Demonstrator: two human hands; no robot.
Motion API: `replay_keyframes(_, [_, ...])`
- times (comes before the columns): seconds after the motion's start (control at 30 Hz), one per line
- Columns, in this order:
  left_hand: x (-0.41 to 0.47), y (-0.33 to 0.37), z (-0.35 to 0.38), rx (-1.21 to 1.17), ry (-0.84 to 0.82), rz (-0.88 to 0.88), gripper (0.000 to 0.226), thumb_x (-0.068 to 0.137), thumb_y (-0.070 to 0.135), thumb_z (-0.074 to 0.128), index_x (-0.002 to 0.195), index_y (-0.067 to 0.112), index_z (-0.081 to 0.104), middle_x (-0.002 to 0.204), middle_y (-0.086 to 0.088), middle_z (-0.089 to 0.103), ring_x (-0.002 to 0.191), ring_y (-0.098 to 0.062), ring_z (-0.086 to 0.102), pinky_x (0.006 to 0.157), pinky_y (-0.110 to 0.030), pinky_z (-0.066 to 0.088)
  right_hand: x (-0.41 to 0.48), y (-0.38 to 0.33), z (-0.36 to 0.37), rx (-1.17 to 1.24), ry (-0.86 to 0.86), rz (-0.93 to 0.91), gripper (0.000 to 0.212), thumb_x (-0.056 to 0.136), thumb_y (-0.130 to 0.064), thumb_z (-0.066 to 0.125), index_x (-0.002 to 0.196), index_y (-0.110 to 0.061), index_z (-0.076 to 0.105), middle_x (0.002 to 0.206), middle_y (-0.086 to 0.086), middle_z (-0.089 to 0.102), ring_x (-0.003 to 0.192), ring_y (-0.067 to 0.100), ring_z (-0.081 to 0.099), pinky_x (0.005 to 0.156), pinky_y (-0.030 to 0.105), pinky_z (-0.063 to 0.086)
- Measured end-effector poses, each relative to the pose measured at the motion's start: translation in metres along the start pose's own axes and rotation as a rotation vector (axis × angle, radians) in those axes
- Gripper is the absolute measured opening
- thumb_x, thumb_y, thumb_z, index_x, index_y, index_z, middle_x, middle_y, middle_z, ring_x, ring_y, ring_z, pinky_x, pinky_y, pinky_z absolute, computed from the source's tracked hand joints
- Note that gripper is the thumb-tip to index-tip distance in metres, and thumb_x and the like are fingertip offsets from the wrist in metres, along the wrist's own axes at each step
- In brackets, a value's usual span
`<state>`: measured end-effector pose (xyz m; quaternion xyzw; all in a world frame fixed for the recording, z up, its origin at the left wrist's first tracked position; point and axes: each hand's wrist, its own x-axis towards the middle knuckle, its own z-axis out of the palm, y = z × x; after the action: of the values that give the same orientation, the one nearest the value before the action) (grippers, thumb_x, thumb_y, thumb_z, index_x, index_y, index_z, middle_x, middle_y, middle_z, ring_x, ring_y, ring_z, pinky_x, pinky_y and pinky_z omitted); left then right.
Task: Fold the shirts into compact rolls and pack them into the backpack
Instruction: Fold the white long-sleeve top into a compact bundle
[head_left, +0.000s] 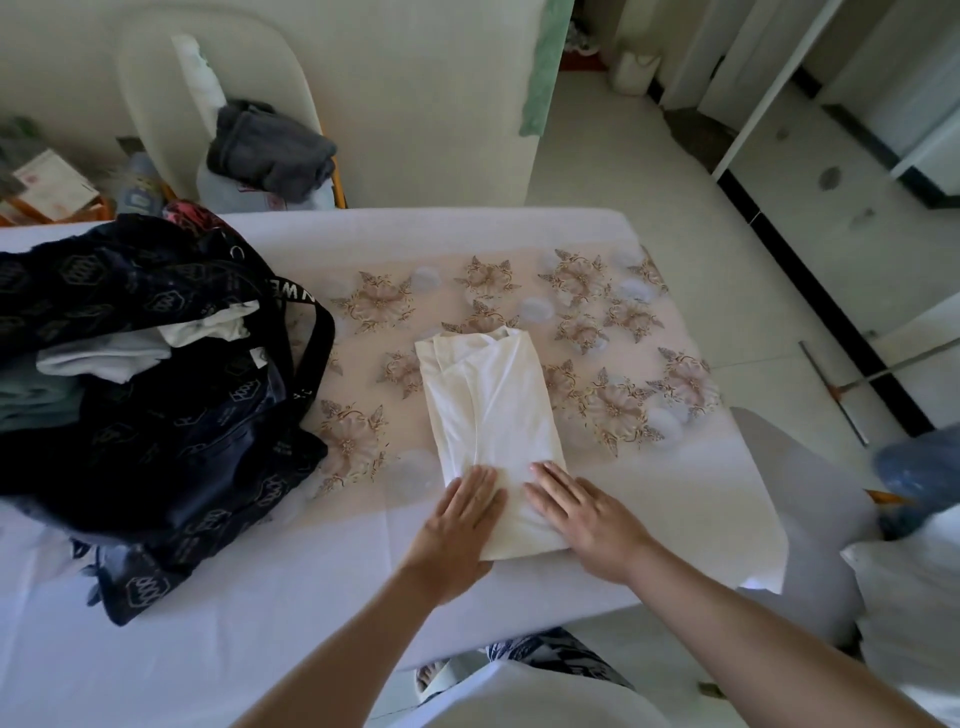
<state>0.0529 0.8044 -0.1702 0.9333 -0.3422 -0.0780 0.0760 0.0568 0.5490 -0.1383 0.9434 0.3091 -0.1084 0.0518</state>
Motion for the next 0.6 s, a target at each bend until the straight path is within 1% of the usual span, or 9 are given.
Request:
replay_keyframes(0.1, [0.003,0.001,-0.007,-0.013,-0.008,-0.001,0.087,0.070,0.044,0.076,0.144,0.009,0.047,0.156,-0.017,0.033,0.145,-0.036,0.029,0.115,-0.049,0.031,0.008,-0.014,-0.013,0.072,-0.062,0.089,0.094,0.071,0.007,0.063,0.156,-0.012,0.027,0.163,0.012,0.022,0.149,0.030,0.026,0.100,0.042,0.049])
replay_keyframes(0.17, [0.003,0.000,-0.014,-0.096,0.069,0.007,0.073,0.068,0.032,0.081,0.134,0.010,0.059,0.148,-0.013,0.047,0.138,-0.032,0.042,0.110,-0.049,0.039,0.013,-0.020,-0.018,0.148,-0.037,0.133,0.079,0.080,0.008,0.055,0.153,-0.013,0.032,0.162,0.009,0.024,0.150,0.028,0.025,0.097,0.042,0.050])
replay_keyframes(0.2, [0.002,-0.001,-0.016,-0.192,0.136,-0.007,0.065,0.068,0.024,0.082,0.129,0.011,0.064,0.141,-0.011,0.055,0.132,-0.030,0.050,0.105,-0.049,0.046,0.016,-0.021,-0.023,0.235,-0.023,0.174,0.067,0.084,0.004,0.052,0.147,-0.013,0.042,0.158,0.009,0.034,0.146,0.027,0.033,0.094,0.041,0.051])
replay_keyframes(0.27, [-0.005,-0.003,-0.031,-0.431,0.235,-0.120,0.047,0.077,0.016,0.069,0.123,0.018,0.065,0.125,-0.006,0.066,0.116,-0.027,0.063,0.091,-0.040,0.055,0.023,-0.019,-0.035,0.400,0.039,0.268,0.042,0.082,-0.011,0.056,0.123,-0.018,0.063,0.129,0.006,0.063,0.118,0.028,0.060,0.082,0.036,0.051])
replay_keyframes(0.33, [-0.014,-0.009,-0.050,-0.582,0.235,-0.223,0.040,0.085,0.029,0.058,0.125,0.034,0.053,0.117,0.003,0.066,0.102,-0.020,0.064,0.081,-0.030,0.053,0.027,-0.016,-0.048,0.515,0.152,0.375,0.025,0.075,-0.023,0.056,0.096,-0.020,0.069,0.089,0.002,0.072,0.085,0.030,0.067,0.067,0.032,0.049])
replay_keyframes(0.43, [-0.023,-0.016,-0.064,-0.539,0.063,-0.206,0.075,0.076,0.051,0.073,0.141,0.039,0.036,0.128,0.022,0.044,0.106,-0.001,0.045,0.087,-0.024,0.042,0.028,-0.009,-0.058,0.679,0.320,0.471,0.025,0.069,-0.029,0.053,0.084,-0.020,0.070,0.067,-0.002,0.067,0.066,0.026,0.062,0.057,0.027,0.044])
replay_keyframes(0.5, [-0.015,-0.015,-0.066,-0.547,0.131,-0.249,0.065,0.081,0.042,0.076,0.137,0.035,0.043,0.124,0.011,0.059,0.099,-0.010,0.058,0.079,-0.023,0.042,0.028,-0.006,-0.062,0.705,0.345,0.488,0.020,0.072,-0.031,0.054,0.083,-0.021,0.067,0.060,-0.005,0.060,0.060,0.022,0.056,0.055,0.027,0.038])
replay_keyframes(0.53, [-0.007,-0.016,-0.067,-0.568,0.226,-0.311,0.050,0.085,0.039,0.073,0.129,0.031,0.051,0.110,0.001,0.069,0.089,-0.020,0.065,0.069,-0.024,0.041,0.029,-0.003,-0.063,0.719,0.358,0.502,0.013,0.076,-0.030,0.055,0.082,-0.023,0.064,0.057,-0.006,0.056,0.057,0.018,0.053,0.054,0.027,0.035])
replay_keyframes(0.6, [0.014,-0.019,-0.077,-0.613,0.331,-0.515,0.032,0.091,0.041,0.066,0.114,0.019,0.062,0.084,-0.009,0.071,0.078,-0.032,0.065,0.058,-0.030,0.035,0.030,-0.001,-0.063,0.796,0.405,0.542,0.004,0.086,-0.030,0.061,0.084,-0.029,0.058,0.057,-0.007,0.054,0.053,0.009,0.051,0.052,0.029,0.035])
